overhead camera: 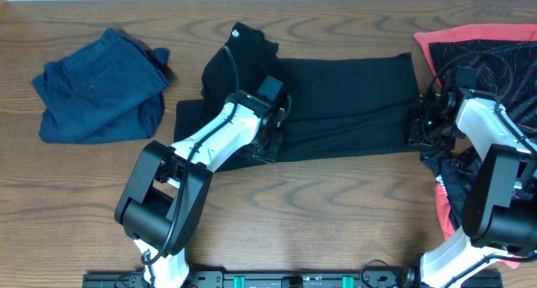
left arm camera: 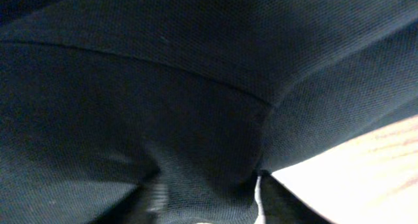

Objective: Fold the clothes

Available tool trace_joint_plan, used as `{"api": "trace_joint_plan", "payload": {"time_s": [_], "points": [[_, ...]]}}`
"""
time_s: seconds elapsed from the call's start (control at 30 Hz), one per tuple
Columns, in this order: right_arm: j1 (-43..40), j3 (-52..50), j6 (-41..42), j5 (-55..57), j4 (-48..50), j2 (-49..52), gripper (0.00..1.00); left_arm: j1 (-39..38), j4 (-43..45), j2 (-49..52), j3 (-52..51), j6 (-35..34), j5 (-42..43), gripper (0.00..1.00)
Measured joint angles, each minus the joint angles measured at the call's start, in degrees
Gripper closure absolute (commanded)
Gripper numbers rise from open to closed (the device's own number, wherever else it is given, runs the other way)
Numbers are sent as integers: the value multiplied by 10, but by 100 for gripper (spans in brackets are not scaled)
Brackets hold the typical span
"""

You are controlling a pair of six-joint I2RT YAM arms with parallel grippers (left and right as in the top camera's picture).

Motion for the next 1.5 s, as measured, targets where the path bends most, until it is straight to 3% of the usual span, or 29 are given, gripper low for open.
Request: {"api": "trace_joint_plan", "payload": {"time_s": [0.1, 0.27, 0.5, 0.7, 1.27, 1.33, 1.43, 1.5], "points": [[0, 0, 0, 0, 0, 0, 66, 0, 2, 0, 0, -5, 0, 94], [0, 0, 0, 0, 0, 0, 66, 0, 6, 0, 0, -1, -11, 94], [0, 0, 0, 2, 0, 0, 67, 0, 16, -1, 17, 10, -135, 94], [0, 0, 0, 2, 0, 0, 67, 5, 85, -5, 59, 23, -217, 94], [0, 0, 0, 2, 0, 0, 67, 21, 128, -7, 61, 29, -244, 92], [0, 0, 0, 2, 0, 0, 67, 21, 138, -7, 61, 29, -244, 85], [0, 0, 0, 2, 0, 0, 67, 22, 153, -7, 61, 36, -245, 55], [0, 0, 0, 2, 0, 0, 67, 22, 163, -7, 61, 39, -248, 43]]}}
